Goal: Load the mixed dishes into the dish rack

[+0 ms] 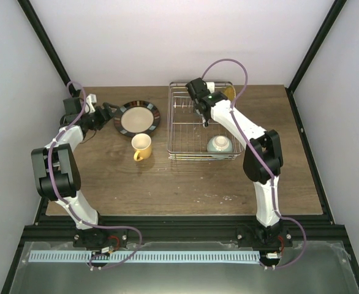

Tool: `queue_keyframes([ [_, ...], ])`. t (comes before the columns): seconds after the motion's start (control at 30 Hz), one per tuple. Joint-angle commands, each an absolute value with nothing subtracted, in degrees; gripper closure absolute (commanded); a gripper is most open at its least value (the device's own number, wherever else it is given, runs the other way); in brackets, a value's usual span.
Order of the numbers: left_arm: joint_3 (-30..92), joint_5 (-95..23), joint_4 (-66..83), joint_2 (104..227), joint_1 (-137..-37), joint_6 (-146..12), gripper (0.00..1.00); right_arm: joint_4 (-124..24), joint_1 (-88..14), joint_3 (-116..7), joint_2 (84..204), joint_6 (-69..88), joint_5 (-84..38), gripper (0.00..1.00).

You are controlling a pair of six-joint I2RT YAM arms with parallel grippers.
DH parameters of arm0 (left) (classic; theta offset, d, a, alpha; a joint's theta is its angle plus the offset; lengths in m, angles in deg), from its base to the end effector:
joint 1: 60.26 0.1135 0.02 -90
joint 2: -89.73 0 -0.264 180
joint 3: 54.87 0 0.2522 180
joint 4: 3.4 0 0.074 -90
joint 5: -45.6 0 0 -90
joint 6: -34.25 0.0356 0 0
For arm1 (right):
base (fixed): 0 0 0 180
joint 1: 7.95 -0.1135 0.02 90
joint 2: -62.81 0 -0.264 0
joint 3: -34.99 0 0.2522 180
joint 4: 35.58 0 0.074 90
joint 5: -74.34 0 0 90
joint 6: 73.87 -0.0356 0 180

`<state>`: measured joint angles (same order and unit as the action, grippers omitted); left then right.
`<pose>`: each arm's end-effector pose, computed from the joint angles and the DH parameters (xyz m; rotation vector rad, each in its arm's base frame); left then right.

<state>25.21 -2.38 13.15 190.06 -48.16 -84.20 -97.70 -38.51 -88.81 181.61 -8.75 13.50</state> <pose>0.3808 0.0573 0.2258 -0.3561 2.1535 -0.9675 0.4010 0.2166 0.2786 0.0650 2.4051 -0.2231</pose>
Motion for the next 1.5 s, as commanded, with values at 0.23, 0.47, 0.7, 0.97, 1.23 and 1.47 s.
queue_keyframes([
  [0.23, 27.0, -3.9, 14.7, 190.6, -48.5, -82.4, 0.11, -95.1, -38.5, -91.8, 178.3, -8.3, 17.2, 0.50],
  [0.47, 27.7, -5.9, 16.3, 191.2, -48.5, -81.7, 0.11, -99.0, -38.5, -95.5, 175.5, -6.0, 24.0, 0.43],
  [0.7, 31.6, -11.5, 21.7, 195.7, -48.5, -81.2, 0.11, -94.4, -38.5, -99.6, 171.6, 5.3, 34.2, 0.38],
  [0.97, 39.6, -21.1, 29.1, 202.9, -49.8, -80.7, 0.10, -88.8, -38.5, -98.4, 171.0, 7.6, 30.3, 0.37],
  [1.23, 42.7, -18.7, 29.6, 208.6, -50.8, -82.0, 0.10, -88.7, -38.0, -97.3, 171.6, 6.6, 28.3, 0.37],
  [1.47, 44.8, -19.0, 31.9, 212.4, -51.5, -82.0, 0.10, -87.8, -37.2, -96.7, 171.2, 7.4, 28.1, 0.37],
])
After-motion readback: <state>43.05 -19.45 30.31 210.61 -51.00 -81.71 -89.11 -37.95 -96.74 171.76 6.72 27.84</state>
